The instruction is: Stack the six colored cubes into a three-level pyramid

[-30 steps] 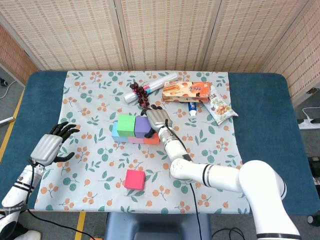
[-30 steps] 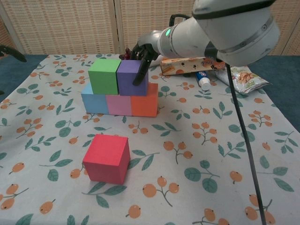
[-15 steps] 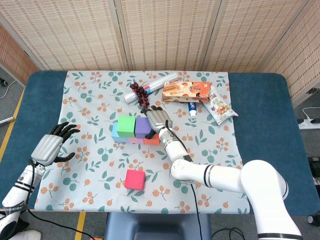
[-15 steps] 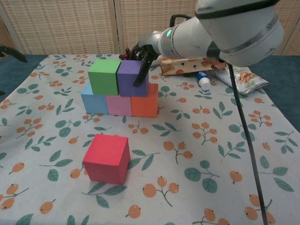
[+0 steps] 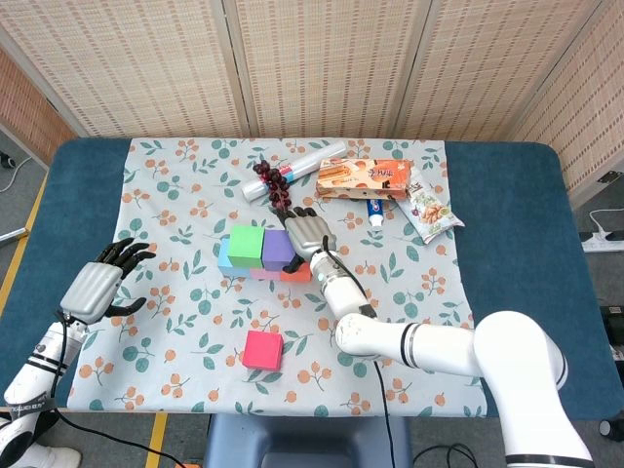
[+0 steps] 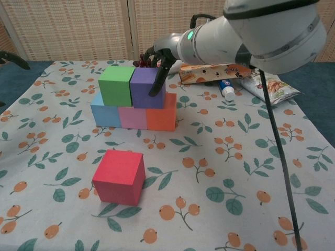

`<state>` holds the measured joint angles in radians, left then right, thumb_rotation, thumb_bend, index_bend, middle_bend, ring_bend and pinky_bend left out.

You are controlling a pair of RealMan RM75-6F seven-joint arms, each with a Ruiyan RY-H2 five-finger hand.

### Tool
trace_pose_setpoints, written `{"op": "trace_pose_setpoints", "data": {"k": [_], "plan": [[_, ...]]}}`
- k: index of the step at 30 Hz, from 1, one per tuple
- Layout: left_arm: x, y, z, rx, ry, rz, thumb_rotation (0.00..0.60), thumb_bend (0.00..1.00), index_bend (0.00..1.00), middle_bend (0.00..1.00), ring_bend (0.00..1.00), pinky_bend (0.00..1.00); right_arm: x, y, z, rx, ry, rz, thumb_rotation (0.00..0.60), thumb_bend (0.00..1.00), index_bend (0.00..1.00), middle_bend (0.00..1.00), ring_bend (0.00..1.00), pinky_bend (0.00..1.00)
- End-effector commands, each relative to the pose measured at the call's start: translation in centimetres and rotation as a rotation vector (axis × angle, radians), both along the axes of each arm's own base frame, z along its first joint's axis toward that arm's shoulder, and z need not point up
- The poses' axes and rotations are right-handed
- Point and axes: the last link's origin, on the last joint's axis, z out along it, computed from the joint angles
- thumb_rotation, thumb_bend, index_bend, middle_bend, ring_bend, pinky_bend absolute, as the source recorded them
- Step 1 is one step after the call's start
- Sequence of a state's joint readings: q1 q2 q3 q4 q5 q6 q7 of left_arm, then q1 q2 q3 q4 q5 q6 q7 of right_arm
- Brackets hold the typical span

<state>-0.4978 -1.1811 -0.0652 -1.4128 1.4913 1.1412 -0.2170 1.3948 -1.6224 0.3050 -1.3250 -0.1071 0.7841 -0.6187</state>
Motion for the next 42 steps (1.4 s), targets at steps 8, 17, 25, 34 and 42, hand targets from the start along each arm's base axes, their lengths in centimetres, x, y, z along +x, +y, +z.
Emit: {"op": "trace_pose_setpoints", "data": {"k": [8,17,25,34,42], "plan": [[0.0,0.1,0.1,0.006,-0.009,0.002,0.600,0.28,0.19,0.10,0.03,0.11,-0.5,0.7,4.0,-0.034,-0.051,0.029,0.600,0.07,0.00,0.03,0.00,0.00],[0.6,-0.6,-0.2,-0.024,0.001,-0.037,0.600,0.28,0.19,0.10,0.03,0.12,-2.5,2.3,6.9,-0.058,-0.054,0.067,0.600,0.07,0.00,0.03,0.00,0.00],[2.4,-2.6,-1.0,-0.136,0.009,-0.162,0.600,0.28,0.22,0.13,0.05,0.13,-7.0,4.9,11.2,-0.136,-0.063,0.086,0.600,0.07,0.00,0.04,0.00,0.00],[5.8,-4.1,-5.1,-0.390,0.099,-0.295,0.600,0.28,0.20,0.13,0.06,0.14,-13.9,8.1,15.6,-0.214,-0.108,0.030,0.600,0.07,0.00,0.04,0.00,0.00],[8.4,-4.7,-8.6,-0.507,0.110,-0.294,0.600,0.28,0.07,0.09,0.02,0.13,-19.5,10.2,18.5,-0.280,-0.127,-0.032,0.600,0.07,0.00,0.04,0.00,0.00]]}}
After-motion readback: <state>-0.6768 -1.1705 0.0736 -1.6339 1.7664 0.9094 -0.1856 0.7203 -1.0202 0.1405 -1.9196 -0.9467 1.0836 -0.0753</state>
